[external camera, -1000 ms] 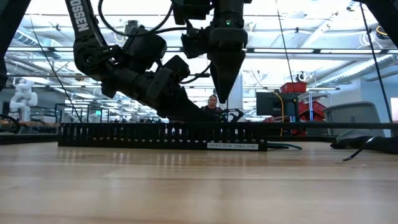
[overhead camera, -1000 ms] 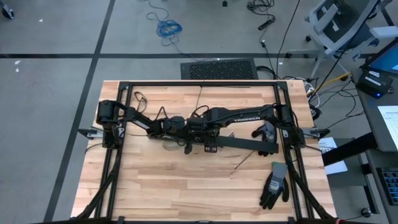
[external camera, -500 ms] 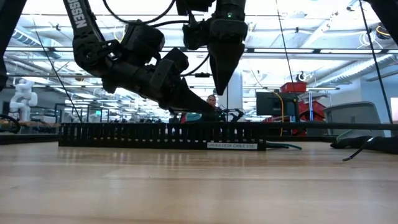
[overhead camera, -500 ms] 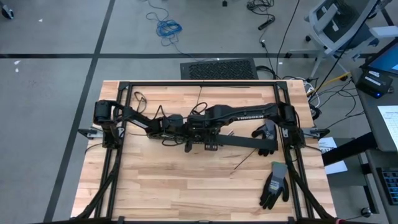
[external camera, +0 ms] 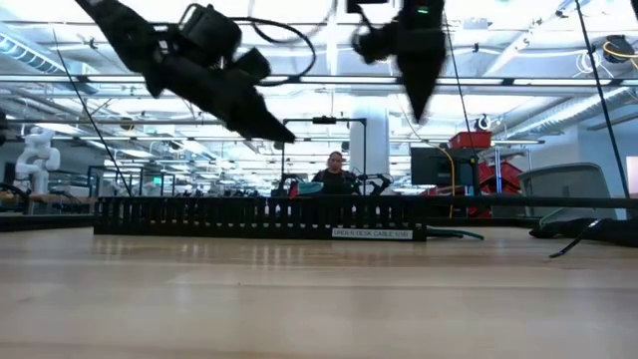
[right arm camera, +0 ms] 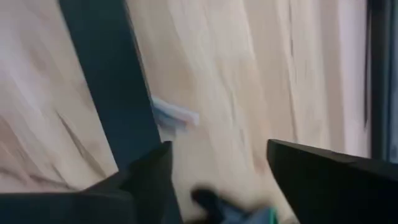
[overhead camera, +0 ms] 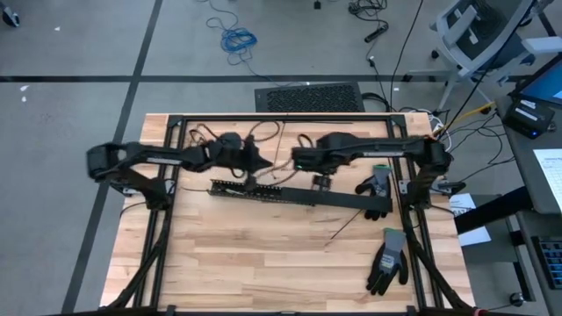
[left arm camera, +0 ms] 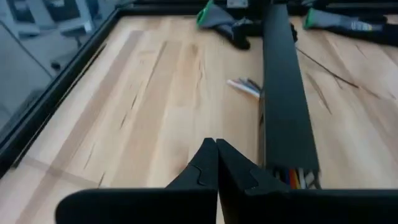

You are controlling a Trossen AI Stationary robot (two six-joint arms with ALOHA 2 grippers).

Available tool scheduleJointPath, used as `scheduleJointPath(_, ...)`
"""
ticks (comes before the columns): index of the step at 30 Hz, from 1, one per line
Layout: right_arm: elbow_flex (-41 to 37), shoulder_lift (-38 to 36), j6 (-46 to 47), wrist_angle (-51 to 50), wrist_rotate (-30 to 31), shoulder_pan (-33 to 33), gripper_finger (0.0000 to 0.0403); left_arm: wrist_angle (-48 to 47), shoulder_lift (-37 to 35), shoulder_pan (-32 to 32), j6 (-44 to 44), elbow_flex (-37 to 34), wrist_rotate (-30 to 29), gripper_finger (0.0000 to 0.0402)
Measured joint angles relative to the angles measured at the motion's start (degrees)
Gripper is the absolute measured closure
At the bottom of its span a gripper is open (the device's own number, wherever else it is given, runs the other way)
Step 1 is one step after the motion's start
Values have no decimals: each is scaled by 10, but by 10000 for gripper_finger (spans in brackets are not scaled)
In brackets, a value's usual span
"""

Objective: Ziptie cables
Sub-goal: Close the black cable duct cover

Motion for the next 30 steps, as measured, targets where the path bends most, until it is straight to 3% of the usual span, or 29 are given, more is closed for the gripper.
scheduleJointPath(5,-147,-97,123,17,-16,26,260,-175,-98,32,13,-13,60,401)
scheduleJointPath(8,-215,-145,198,35,-17,49,351,-332,-144,39,26,-23,64,401)
scheduleJointPath(10,-248,-173,242,63,-17,61,389,-420,-174,39,28,-25,63,401)
scheduleJointPath(13,-287,-197,302,103,-15,69,397,-528,-213,38,10,-25,8,401)
scheduleJointPath(17,-317,-204,336,144,-13,79,401,-525,-247,38,-37,-4,-120,401)
scheduleJointPath(19,-323,-204,338,156,-13,84,402,-545,-250,45,-57,15,-155,401)
scheduleJointPath(22,-325,-203,332,164,-11,92,402,-561,-243,55,-81,18,-130,401)
scheduleJointPath(26,-325,-202,313,165,-8,92,403,-517,-195,61,-220,54,-75,401)
scheduleJointPath(30,-325,-202,298,174,-6,91,403,-499,-161,61,-315,89,-84,401)
